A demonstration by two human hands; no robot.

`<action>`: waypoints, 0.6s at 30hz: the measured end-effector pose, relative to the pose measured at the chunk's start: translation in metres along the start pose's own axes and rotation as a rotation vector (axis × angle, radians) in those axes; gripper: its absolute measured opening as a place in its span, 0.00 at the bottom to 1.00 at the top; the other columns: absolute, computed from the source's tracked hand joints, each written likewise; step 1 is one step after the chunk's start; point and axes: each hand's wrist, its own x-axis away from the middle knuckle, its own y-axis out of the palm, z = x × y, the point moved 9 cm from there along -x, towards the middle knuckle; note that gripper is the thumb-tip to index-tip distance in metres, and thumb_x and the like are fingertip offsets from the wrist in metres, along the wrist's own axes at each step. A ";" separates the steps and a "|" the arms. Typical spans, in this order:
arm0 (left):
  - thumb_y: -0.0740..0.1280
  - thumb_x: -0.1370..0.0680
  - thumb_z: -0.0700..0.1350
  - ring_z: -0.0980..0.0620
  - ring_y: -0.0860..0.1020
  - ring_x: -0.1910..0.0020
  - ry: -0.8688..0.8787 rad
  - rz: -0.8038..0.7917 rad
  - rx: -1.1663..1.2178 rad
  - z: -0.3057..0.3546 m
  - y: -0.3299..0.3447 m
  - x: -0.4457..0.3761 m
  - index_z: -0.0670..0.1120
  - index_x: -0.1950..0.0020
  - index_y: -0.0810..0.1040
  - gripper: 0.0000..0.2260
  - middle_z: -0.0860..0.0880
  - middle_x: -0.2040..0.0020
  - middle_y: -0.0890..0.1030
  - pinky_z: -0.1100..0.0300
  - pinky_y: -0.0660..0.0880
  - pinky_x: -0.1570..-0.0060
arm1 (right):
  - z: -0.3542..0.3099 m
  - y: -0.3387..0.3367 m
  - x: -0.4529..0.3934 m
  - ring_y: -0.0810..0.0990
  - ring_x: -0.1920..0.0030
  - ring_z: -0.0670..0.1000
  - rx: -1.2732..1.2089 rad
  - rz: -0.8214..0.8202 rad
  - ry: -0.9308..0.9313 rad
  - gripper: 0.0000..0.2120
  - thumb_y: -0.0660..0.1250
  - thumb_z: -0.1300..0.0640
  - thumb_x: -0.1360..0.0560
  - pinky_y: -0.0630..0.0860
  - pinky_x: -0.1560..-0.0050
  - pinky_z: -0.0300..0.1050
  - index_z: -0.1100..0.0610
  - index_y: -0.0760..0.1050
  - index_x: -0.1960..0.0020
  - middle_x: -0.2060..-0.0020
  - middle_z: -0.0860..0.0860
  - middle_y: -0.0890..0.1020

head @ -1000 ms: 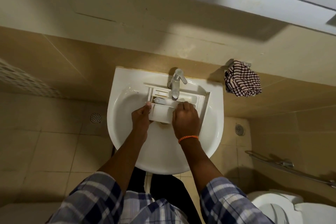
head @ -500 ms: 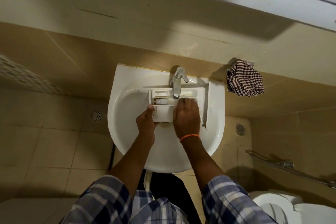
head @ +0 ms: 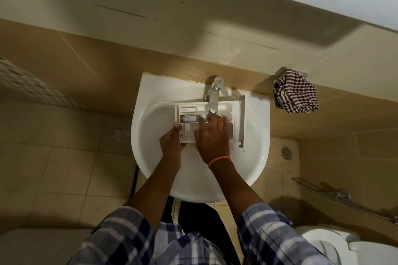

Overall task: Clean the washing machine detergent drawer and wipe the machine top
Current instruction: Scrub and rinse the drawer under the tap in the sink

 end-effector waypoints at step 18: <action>0.73 0.18 0.52 0.43 0.83 0.36 0.034 0.045 -0.021 0.007 -0.009 -0.002 0.39 0.31 0.82 0.21 0.43 0.35 0.84 0.56 0.86 0.59 | 0.033 -0.015 -0.006 0.80 0.48 0.61 -0.109 0.097 -0.068 0.09 0.63 0.57 0.17 0.76 0.42 0.55 0.61 0.81 0.46 0.49 0.58 0.83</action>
